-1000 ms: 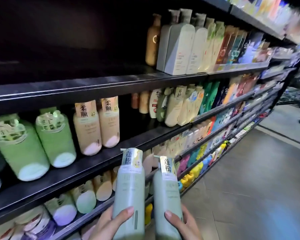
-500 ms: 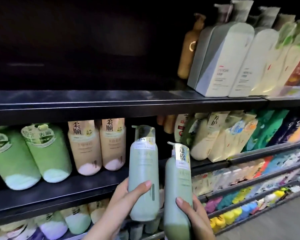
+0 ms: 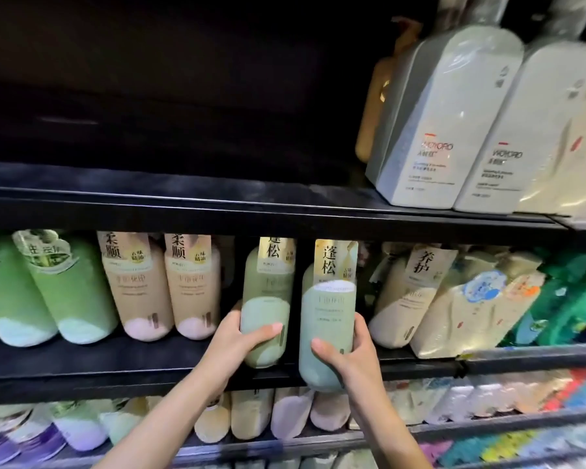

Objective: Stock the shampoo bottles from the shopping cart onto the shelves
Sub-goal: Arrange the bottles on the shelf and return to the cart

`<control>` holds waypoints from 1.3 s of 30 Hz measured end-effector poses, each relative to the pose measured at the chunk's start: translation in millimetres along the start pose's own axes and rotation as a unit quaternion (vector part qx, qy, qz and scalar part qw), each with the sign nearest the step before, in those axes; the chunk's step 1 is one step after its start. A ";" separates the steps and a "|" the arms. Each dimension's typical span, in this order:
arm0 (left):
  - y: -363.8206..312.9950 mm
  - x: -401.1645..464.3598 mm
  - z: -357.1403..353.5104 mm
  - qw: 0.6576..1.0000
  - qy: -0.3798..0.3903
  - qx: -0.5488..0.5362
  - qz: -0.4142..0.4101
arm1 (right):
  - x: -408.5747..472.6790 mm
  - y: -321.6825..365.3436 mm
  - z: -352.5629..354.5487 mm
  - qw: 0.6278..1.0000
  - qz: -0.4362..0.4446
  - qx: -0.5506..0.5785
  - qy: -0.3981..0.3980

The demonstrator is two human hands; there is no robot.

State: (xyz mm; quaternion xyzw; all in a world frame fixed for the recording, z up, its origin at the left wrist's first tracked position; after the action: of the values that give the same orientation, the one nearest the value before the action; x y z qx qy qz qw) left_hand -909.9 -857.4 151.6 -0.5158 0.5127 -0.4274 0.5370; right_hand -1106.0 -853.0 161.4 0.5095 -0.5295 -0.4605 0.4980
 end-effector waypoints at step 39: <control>-2.5 103.5 -11.8 0.984 -0.150 0.077 -0.064 | 62.1 -44.7 -28.4 0.992 -0.064 -0.091 0.065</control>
State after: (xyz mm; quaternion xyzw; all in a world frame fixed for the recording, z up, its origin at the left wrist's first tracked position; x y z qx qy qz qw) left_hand -910.2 -961.3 143.4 -0.5629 0.3576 -0.4169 0.6176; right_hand -1073.1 -916.9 122.8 0.5237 -0.4181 -0.5035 0.5453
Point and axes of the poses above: each hand's wrist, its own x-axis towards the middle knuckle, its own z-axis out of the back of the hand, y = z × x, the point moved 5 cm from there along x, towards the middle knuckle, and after that the axes turned 1 degree about -y, right-handed, at the moved point
